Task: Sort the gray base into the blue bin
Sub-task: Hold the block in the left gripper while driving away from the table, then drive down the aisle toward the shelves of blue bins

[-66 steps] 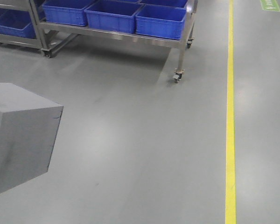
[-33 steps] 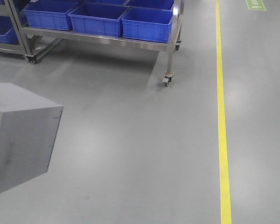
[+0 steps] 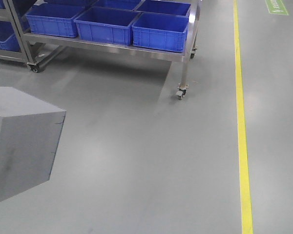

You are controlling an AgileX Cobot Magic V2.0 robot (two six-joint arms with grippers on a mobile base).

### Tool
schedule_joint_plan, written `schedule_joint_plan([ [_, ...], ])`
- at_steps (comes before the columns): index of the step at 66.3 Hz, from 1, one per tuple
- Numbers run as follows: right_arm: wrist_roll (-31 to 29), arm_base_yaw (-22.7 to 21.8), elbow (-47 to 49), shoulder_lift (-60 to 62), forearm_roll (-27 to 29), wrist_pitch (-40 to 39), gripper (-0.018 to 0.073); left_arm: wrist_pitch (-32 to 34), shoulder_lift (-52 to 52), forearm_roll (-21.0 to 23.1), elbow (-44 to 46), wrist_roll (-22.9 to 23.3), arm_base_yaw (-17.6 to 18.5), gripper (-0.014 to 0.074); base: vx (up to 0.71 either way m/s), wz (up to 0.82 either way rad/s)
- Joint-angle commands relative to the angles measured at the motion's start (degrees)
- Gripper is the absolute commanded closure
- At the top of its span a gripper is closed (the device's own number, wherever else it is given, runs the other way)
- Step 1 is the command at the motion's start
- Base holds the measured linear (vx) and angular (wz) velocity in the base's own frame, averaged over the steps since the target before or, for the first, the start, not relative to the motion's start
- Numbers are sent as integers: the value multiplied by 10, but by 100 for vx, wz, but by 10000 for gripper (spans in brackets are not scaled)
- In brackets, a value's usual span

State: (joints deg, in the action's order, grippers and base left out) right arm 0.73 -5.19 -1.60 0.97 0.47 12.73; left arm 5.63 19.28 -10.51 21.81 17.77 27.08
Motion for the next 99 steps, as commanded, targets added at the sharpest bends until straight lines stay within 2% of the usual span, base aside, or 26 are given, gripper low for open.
schedule_joint_plan([
  [1, -7, 0, -1, 1, -5, -43, 564, 55, 5, 6, 18, 7, 1, 603, 34, 7],
  [69, -7, 0, -1, 1, -5, -43, 564, 55, 5, 6, 18, 7, 1, 603, 39, 7],
  [99, -7, 0, -1, 1, -5, -43, 564, 55, 5, 6, 18, 7, 1, 603, 34, 39],
])
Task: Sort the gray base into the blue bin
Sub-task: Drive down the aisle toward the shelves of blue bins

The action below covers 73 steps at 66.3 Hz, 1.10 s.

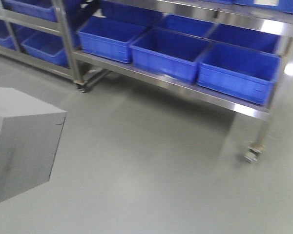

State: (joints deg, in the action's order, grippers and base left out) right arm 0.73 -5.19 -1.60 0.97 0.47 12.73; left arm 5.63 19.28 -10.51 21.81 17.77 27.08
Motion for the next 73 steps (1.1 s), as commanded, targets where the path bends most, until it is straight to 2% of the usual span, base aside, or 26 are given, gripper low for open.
schedule_joint_plan([
  [1, -7, 0, -1, 1, -5, -43, 564, 55, 5, 6, 18, 7, 1, 603, 32, 61],
  [37, -7, 0, -1, 1, -5, -43, 564, 55, 5, 6, 18, 7, 1, 603, 32, 60],
  [73, -7, 0, -1, 1, -5, -43, 564, 55, 5, 6, 18, 7, 1, 603, 39, 32],
])
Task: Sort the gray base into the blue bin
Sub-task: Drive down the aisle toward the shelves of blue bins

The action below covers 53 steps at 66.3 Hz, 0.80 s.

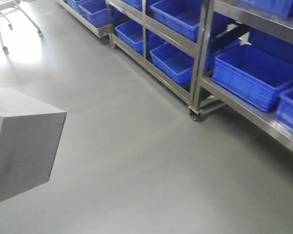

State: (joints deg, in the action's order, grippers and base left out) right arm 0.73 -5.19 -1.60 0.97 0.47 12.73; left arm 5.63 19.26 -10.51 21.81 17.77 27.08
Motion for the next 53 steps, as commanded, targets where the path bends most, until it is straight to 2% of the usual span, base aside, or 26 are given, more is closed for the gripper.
schedule_joint_plan([
  [1, -7, 0, -1, 1, -5, -43, 564, 55, 5, 6, 18, 7, 1, 603, 39, 31],
  [53, -7, 0, -1, 1, -5, -43, 564, 55, 5, 6, 18, 7, 1, 603, 41, 42],
])
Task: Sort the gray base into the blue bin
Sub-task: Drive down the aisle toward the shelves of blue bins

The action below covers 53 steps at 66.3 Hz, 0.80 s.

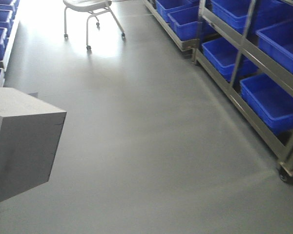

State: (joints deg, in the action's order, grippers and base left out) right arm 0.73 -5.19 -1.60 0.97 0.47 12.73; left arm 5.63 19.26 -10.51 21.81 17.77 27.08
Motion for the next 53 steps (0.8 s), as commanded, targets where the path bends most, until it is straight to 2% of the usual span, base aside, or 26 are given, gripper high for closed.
schedule_joint_plan([
  [1, -7, 0, -1, 1, -5, -43, 564, 55, 5, 6, 18, 7, 1, 603, 43, 33],
  [53, -7, 0, -1, 1, -5, -43, 564, 55, 5, 6, 18, 7, 1, 603, 44, 13],
])
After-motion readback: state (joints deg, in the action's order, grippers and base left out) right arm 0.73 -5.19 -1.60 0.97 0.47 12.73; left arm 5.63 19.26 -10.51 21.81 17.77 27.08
